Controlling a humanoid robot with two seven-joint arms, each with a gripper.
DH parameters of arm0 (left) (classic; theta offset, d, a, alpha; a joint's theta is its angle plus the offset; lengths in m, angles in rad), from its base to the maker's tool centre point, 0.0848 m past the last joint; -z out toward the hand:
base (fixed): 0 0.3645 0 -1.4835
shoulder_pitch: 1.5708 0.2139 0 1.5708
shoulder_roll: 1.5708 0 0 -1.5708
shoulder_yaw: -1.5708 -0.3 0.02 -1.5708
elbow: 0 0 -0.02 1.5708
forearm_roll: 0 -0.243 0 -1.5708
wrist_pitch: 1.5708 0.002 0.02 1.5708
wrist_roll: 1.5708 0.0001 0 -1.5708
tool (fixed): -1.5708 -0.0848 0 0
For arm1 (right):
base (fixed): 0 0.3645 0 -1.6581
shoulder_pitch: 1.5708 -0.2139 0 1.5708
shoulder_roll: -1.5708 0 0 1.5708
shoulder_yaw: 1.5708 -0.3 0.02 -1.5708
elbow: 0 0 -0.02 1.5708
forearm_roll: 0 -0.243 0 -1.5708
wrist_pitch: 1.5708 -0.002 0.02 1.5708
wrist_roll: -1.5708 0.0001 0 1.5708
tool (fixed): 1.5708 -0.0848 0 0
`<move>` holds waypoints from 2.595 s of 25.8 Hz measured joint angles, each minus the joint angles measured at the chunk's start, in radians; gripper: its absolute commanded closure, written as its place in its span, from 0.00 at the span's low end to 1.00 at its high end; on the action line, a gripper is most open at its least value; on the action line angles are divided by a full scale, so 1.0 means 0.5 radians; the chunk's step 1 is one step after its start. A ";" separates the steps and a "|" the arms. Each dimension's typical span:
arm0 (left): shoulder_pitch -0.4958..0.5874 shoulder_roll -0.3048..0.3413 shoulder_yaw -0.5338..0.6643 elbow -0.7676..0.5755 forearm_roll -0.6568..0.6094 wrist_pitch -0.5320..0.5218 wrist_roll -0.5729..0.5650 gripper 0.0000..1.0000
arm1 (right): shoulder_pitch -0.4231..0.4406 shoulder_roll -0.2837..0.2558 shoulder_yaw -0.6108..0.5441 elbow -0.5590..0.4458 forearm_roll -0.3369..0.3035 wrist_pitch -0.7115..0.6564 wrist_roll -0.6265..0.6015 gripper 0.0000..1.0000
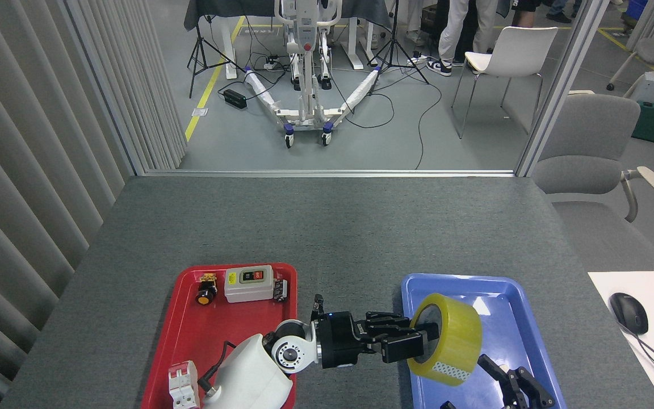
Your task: Place and move tape with both arms
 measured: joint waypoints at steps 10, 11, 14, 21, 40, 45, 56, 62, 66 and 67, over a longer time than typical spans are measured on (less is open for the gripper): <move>0.010 -0.014 -0.008 0.028 0.002 0.000 0.006 1.00 | 0.028 0.016 0.030 -0.087 0.110 -0.001 -0.013 0.00; 0.012 -0.015 -0.007 0.024 0.002 0.000 0.007 1.00 | 0.029 0.018 0.033 -0.089 0.117 -0.001 -0.013 0.00; 0.041 -0.017 -0.009 -0.001 0.000 0.000 0.007 1.00 | 0.030 0.020 0.044 -0.090 0.130 -0.001 -0.014 0.05; 0.097 -0.024 -0.039 -0.029 0.000 0.000 0.009 1.00 | 0.030 0.021 0.055 -0.090 0.138 -0.001 -0.038 0.37; 0.087 -0.030 -0.119 0.008 -0.005 0.018 0.095 0.01 | 0.107 0.023 0.024 -0.090 0.150 0.007 -0.046 0.93; 0.092 -0.033 -0.017 0.025 0.031 0.000 0.120 0.01 | 0.141 0.018 -0.048 -0.093 0.150 0.006 -0.029 1.00; 0.174 0.063 0.627 -0.005 -0.092 0.063 0.240 0.02 | 0.055 -0.025 -0.117 -0.014 0.129 0.053 0.149 1.00; 0.432 0.105 1.061 -0.312 -0.891 0.242 0.539 0.02 | -0.216 -0.087 -0.092 0.152 -0.118 0.596 0.872 1.00; 0.683 0.104 1.224 -0.647 -1.404 0.554 0.708 0.02 | -0.388 -0.097 -0.079 0.209 -0.381 0.864 1.505 1.00; 0.747 0.107 1.239 -0.727 -1.490 0.653 0.741 0.02 | -0.418 -0.098 -0.070 0.215 -0.429 0.924 1.624 0.99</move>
